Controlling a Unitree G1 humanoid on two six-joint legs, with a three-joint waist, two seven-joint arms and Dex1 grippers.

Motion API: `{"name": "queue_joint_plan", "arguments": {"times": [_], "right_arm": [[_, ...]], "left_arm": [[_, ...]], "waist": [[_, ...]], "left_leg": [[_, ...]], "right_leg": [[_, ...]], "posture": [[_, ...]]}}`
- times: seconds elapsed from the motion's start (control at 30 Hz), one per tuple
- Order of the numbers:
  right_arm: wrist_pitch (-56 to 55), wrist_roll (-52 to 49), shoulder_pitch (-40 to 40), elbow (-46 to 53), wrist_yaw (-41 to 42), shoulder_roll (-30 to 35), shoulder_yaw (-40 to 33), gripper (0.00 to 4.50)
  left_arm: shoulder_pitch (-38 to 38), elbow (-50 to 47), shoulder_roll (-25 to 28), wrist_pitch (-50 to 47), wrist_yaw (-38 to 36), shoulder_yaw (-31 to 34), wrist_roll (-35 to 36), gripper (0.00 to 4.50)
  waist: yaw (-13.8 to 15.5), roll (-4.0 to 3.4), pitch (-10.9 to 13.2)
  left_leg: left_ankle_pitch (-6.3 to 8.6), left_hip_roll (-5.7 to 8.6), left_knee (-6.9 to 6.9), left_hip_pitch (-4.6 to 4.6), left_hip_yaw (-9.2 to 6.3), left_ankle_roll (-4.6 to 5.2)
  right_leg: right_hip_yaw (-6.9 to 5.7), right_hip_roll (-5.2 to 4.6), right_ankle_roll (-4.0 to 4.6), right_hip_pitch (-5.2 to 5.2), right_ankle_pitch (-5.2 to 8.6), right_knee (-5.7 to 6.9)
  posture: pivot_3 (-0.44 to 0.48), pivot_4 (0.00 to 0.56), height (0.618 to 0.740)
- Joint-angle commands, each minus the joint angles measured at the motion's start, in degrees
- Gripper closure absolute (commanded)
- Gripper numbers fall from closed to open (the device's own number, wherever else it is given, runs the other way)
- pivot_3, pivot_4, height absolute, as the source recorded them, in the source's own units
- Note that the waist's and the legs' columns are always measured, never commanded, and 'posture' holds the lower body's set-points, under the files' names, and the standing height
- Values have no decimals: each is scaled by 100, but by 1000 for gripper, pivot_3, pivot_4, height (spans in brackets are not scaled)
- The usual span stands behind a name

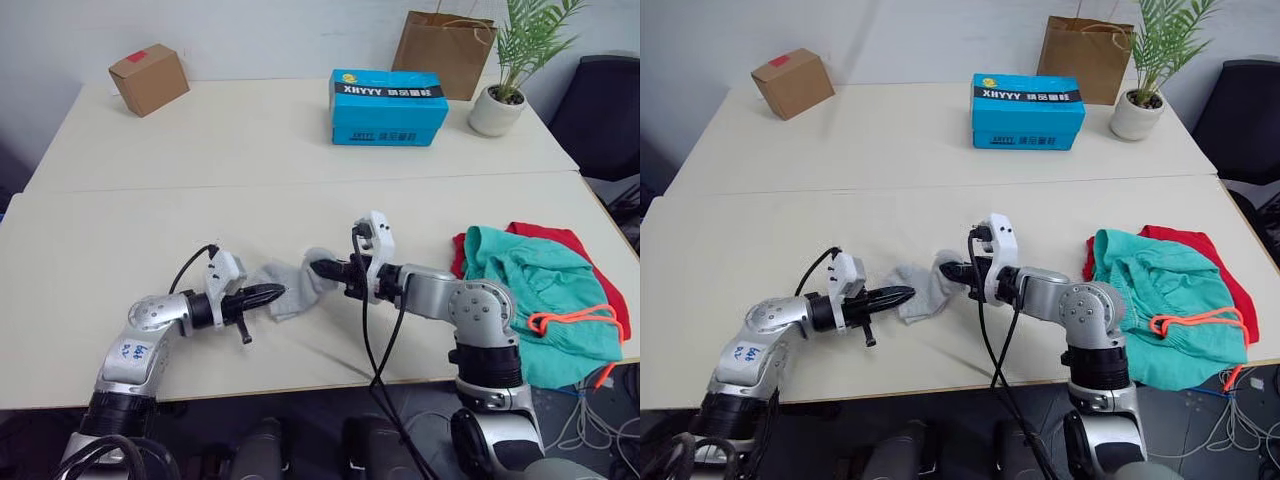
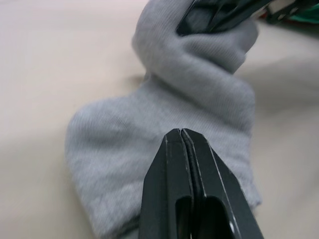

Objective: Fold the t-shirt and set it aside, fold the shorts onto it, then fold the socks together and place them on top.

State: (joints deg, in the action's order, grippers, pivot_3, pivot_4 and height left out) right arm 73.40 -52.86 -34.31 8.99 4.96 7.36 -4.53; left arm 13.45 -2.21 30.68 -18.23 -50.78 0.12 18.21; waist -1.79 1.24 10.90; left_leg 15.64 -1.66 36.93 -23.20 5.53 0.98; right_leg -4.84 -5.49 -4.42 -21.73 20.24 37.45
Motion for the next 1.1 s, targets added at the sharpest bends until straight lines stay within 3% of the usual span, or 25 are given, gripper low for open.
{"name": "queue_joint_plan", "arguments": {"times": [0.03,0.23,0.43,0.47,0.63,0.8,1.1], "right_arm": [[235,-186,-237,250,103,16,-76,4490],[580,-131,-525,134,16,-275,39,4490],[202,381,-531,-233,245,-449,443,4490],[130,428,-524,-292,292,-485,453,3873],[47,307,-507,-274,959,-521,611,2288],[-707,561,-422,-17,2411,140,1274,580],[-1568,978,-433,-383,3285,311,1394,580]], "left_arm": [[-87,-92,46,39,127,93,-38,4500],[-191,64,-19,155,127,16,-44,4500],[-234,84,-99,174,200,11,-25,4500],[-244,73,-102,170,215,17,-23,4500],[-301,-23,-74,116,251,69,20,4500],[-418,-284,11,-85,256,496,413,4500],[-789,-1048,538,-958,-70,1263,1432,4500]], "waist": [[-2,0,0],[-12,-1,0],[-13,-1,0],[-13,-1,0],[-20,-1,0],[-37,-2,1],[-57,-3,1]], "left_leg": [[0,0,0,0,0,0],[1,0,-3,1,0,-1],[1,0,-4,1,1,-1],[1,1,-4,1,1,-1],[1,0,-4,1,1,-1],[9,0,-9,0,1,12],[9,0,-10,-3,1,1]], "right_leg": [[0,-1,0,0,0,-2],[0,-1,0,-5,0,-2],[1,-2,0,-7,0,-2],[0,-2,0,-7,0,-2],[0,-2,0,-7,0,-2],[0,-2,0,-10,0,-3],[0,-3,0,-16,0,-5]], "posture": [[0,150,740],[0,150,740],[0,150,740],[0,150,740],[0,150,740],[0,150,740],[0,150,740]]}}
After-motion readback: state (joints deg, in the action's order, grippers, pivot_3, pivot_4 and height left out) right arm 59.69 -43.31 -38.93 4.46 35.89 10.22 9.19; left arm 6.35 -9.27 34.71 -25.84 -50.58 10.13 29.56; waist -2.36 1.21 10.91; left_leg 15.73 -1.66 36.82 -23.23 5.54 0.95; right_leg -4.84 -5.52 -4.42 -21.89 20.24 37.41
